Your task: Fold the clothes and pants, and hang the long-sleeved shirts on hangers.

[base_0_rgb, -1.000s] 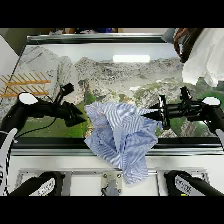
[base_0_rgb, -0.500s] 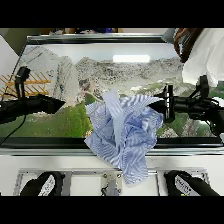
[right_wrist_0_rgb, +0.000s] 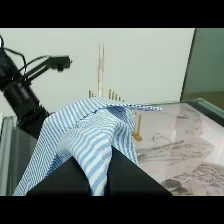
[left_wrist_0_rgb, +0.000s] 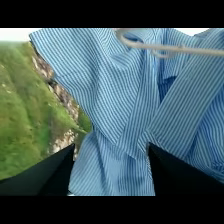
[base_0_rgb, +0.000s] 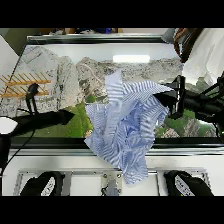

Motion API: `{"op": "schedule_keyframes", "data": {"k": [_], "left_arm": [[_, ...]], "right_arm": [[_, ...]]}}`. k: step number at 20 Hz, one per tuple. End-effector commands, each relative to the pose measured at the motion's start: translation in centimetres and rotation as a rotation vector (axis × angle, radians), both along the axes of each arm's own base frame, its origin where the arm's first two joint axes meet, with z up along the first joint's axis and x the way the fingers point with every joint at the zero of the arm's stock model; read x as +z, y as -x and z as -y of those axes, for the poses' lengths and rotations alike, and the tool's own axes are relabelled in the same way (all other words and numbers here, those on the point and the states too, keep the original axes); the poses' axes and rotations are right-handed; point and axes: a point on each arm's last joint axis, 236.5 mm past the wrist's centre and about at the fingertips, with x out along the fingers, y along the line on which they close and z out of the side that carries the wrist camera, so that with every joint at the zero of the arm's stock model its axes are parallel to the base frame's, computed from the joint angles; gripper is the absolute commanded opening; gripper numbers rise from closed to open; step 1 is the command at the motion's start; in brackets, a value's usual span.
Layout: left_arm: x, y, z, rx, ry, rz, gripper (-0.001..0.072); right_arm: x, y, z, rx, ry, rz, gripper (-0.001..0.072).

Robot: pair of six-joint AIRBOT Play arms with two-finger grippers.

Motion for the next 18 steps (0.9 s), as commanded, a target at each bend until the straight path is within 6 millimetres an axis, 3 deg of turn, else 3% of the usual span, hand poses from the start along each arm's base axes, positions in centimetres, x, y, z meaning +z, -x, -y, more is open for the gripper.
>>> {"op": "schedule_keyframes", "data": {"k": [1, 11, 18], "left_arm": [[-3.4, 2.4, 2.9, 0.069, 0.081, -0.159, 0.0720], [-5.3, 2.4, 7.7, 0.422, 0.475, -0.393, 0.0720], [-7.1, 5.3, 9.3, 0.443, 0.572, -0.575, 0.0720]], "right_arm": [[1.7, -0.5, 0.5, -0.051, -0.048, 0.011, 0.0017], [2.0, -0.3, 0.5, -0.058, -0.046, 0.021, 0.0017], [2.0, -0.3, 0.5, -0.058, -0.045, 0.022, 0.0018]]}}
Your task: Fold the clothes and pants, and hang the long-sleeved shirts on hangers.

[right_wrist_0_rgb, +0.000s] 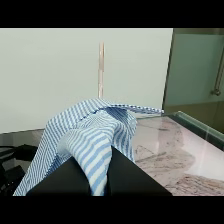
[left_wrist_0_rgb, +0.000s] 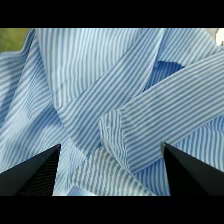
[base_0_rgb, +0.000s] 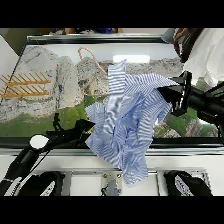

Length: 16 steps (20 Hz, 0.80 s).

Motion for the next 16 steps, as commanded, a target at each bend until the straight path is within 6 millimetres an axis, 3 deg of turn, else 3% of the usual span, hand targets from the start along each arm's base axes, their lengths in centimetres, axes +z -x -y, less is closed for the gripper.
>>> {"op": "schedule_keyframes", "data": {"k": [1, 7, 8, 12, 14, 15, 16], "left_arm": [[-0.5, 1.3, 1.1, -0.005, 0.076, -0.082, 0.0720], [-0.5, 1.3, 4.7, -0.100, 0.272, -0.130, 0.0720], [-0.4, 1.3, 5.1, -0.108, 0.302, -0.135, 0.0678], [-1.9, 3.6, 7.1, -0.193, 0.308, -0.205, 0.0669], [-1.9, 3.6, 8.2, -0.193, 0.328, -0.194, 0.0668], [-1.6, 3.2, 8.5, -0.179, 0.346, -0.183, 0.0624], [-1.7, 3.0, 8.6, -0.173, 0.348, -0.175, 0.0438]], "right_arm": [[0.1, 0.0, 0.0, 0.001, 0.000, 0.002, 0.0018], [0.1, 0.1, 0.0, 0.002, 0.000, 0.002, 0.0018], [0.1, 0.1, 0.0, 0.002, 0.000, 0.002, 0.0018], [0.1, 0.0, 0.0, 0.001, 0.000, 0.001, 0.0018], [0.0, 0.0, 0.0, 0.007, -0.007, -0.022, 0.0018], [-0.1, 0.0, -0.1, 0.009, -0.005, -0.031, 0.0018], [-0.2, 0.0, -0.1, 0.011, -0.006, -0.038, 0.0018]]}}
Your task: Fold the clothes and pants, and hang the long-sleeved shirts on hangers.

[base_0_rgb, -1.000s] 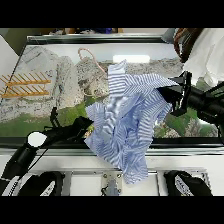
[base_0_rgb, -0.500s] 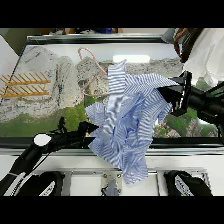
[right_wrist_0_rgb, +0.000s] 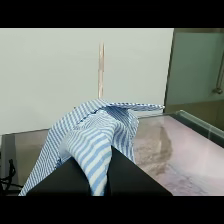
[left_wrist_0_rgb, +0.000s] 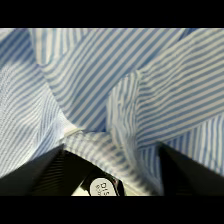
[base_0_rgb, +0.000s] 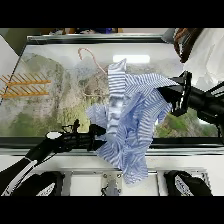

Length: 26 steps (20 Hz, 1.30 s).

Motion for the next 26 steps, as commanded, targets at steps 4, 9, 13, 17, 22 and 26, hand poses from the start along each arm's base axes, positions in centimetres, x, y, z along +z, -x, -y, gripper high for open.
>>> {"op": "schedule_keyframes", "data": {"k": [4, 9, 13, 17, 22, 26], "left_arm": [[-0.3, -1.5, 1.3, -0.004, 0.010, 0.060, 0.0021], [1.7, -5.6, 0.7, -0.033, -0.046, 0.175, 0.0019], [1.6, -9.5, -6.4, -0.012, -0.257, 0.243, 0.0019], [2.7, -12.0, -13.4, 0.031, -0.413, 0.288, 0.0019], [5.8, -15.1, -16.2, 0.042, -0.513, 0.404, 0.0019], [9.0, -17.8, -17.1, -0.013, -0.572, 0.492, 0.0019]], "right_arm": [[0.0, 0.5, -0.2, 0.012, 0.004, -0.029, 0.0018], [1.3, 1.3, -0.2, -0.020, 0.002, -0.037, 0.0017], [3.0, 2.3, -0.1, -0.054, -0.015, -0.033, 0.0017], [2.9, 3.2, -0.4, -0.055, 0.009, -0.054, 0.0017], [2.9, 4.0, -0.7, -0.047, 0.021, -0.074, 0.0017], [0.1, 4.6, -1.2, -0.040, 0.136, -0.150, 0.0017]]}}
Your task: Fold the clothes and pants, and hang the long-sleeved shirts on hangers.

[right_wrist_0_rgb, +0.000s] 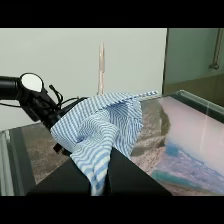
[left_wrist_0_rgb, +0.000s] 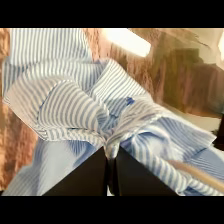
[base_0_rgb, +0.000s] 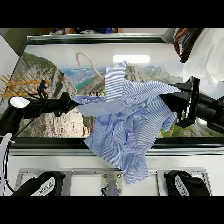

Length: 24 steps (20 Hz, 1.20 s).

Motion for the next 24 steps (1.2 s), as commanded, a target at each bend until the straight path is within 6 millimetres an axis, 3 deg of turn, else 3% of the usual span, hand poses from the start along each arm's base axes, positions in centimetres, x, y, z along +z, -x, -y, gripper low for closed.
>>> {"op": "schedule_keyframes", "data": {"k": [1, 6, 10, 14, 17, 24], "left_arm": [[2.9, -2.3, -1.2, -0.054, -0.079, 0.059, 0.0019], [10.7, -6.7, -1.1, -0.122, -0.098, 0.213, 0.0020], [14.8, -7.4, 0.0, -0.224, -0.114, 0.272, 0.0019], [14.7, -6.0, 1.6, -0.358, -0.164, 0.229, 0.0020], [14.8, -4.9, 4.1, -0.443, -0.162, 0.222, 0.0020], [14.9, -2.4, 9.0, -0.582, -0.145, 0.240, 0.0021]], "right_arm": [[-2.7, 0.7, -0.4, 0.007, 0.110, -0.071, 0.0017], [-4.8, 2.4, -0.8, 0.056, 0.192, -0.143, 0.0017], [-4.2, 4.1, -1.5, 0.135, 0.162, -0.155, 0.0017], [-0.1, 4.6, -1.6, 0.163, -0.001, -0.107, 0.0017], [2.1, 4.9, -1.4, 0.179, -0.092, -0.083, 0.0017], [4.0, 5.3, -1.0, 0.208, -0.190, -0.105, 0.0017]]}}
